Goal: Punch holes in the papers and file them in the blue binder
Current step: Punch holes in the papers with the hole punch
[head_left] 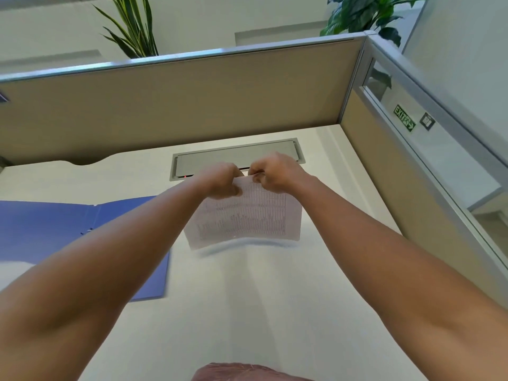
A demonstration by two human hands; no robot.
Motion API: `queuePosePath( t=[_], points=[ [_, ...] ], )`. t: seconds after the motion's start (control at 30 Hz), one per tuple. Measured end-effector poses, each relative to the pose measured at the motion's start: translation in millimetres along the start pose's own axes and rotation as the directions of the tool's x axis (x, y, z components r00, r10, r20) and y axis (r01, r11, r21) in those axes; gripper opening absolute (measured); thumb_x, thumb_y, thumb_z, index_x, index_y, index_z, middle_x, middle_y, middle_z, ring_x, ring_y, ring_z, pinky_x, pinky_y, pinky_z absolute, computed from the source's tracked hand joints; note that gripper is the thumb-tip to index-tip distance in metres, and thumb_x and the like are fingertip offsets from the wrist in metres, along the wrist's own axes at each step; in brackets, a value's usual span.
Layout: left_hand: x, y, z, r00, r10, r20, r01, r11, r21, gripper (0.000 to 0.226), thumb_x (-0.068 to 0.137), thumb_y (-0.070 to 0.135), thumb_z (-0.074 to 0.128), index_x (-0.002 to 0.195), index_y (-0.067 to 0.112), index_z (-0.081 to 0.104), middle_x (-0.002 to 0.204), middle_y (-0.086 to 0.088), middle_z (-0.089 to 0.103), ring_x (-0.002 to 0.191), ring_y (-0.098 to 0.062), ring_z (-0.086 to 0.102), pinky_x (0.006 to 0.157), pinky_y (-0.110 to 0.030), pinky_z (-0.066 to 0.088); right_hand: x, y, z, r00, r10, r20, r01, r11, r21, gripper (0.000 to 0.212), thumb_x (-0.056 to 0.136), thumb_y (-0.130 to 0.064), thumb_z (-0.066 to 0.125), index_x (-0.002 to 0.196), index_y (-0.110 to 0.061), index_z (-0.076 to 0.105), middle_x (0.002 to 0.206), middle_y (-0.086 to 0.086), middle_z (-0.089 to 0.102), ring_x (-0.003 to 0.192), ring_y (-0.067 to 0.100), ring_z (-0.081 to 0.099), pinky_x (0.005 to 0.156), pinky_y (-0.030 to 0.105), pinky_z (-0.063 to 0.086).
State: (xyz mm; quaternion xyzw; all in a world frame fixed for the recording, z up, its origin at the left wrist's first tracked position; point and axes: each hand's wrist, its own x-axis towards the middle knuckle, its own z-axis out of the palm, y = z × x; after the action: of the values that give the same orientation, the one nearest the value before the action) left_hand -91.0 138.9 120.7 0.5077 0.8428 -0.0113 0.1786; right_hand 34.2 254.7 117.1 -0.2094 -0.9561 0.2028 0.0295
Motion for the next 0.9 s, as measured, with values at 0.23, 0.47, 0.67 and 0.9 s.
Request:
queuePosePath(
  t=[0.23,0.47,0.67,0.9],
  points=[
    [-1.3,-24.0,12.1,0.874,-0.107,-0.474,0.126,0.992,0.008,0.061,0.084,0.037,0.071,0.14,0.031,0.045,0.146,0.001,0.046,0.143,-0.021,0.03,0.116,-0.057,0.017,-7.3,27.6,11.2,0.952,0.289,-0.1,-0.261,0.938,0.226,0.022,0.089,-0.017,0.053,0.094,-0.027,0.072,0.098,-0.004,0.07,0.091,0.022,0.063,0.076,0.029,0.051],
    [-3.2,-35.6,54.9,0.667,-0.577,-0.471,0.267,0.776,-0.572,0.077,0.085,0.036,0.071,0.148,0.017,0.032,0.149,-0.006,0.036,0.141,-0.027,0.029,0.111,-0.049,0.034,-21.9,53.9,28.6,0.841,0.529,-0.115,-0.442,0.793,0.419,0.021,0.09,-0.017,0.053,0.095,-0.018,0.073,0.098,0.001,0.069,0.088,0.024,0.062,0.073,0.033,0.051],
    [-13.2,-26.9,113.8,0.757,-0.653,0.033,0.379,0.396,-0.837,0.047,0.091,0.038,0.064,0.133,0.019,0.055,0.128,-0.001,0.063,0.116,-0.023,0.059,0.096,-0.036,0.049,-38.5,73.9,41.4,0.737,0.674,0.045,-0.534,0.541,0.649,0.024,0.087,-0.013,0.058,0.107,-0.016,0.071,0.106,0.0,0.067,0.093,0.019,0.06,0.074,0.026,0.044],
    [-20.3,-8.4,169.2,0.792,-0.531,0.302,0.397,0.072,-0.915,0.01,0.096,0.016,0.059,0.097,0.014,0.069,0.099,-0.003,0.072,0.08,-0.016,0.069,0.071,-0.026,0.053,-65.4,93.8,62.8,0.607,0.767,0.208,-0.599,0.27,0.754,0.036,0.09,-0.014,0.066,0.126,-0.012,0.063,0.127,0.004,0.062,0.102,0.017,0.055,0.088,0.025,0.043]
  ],
)
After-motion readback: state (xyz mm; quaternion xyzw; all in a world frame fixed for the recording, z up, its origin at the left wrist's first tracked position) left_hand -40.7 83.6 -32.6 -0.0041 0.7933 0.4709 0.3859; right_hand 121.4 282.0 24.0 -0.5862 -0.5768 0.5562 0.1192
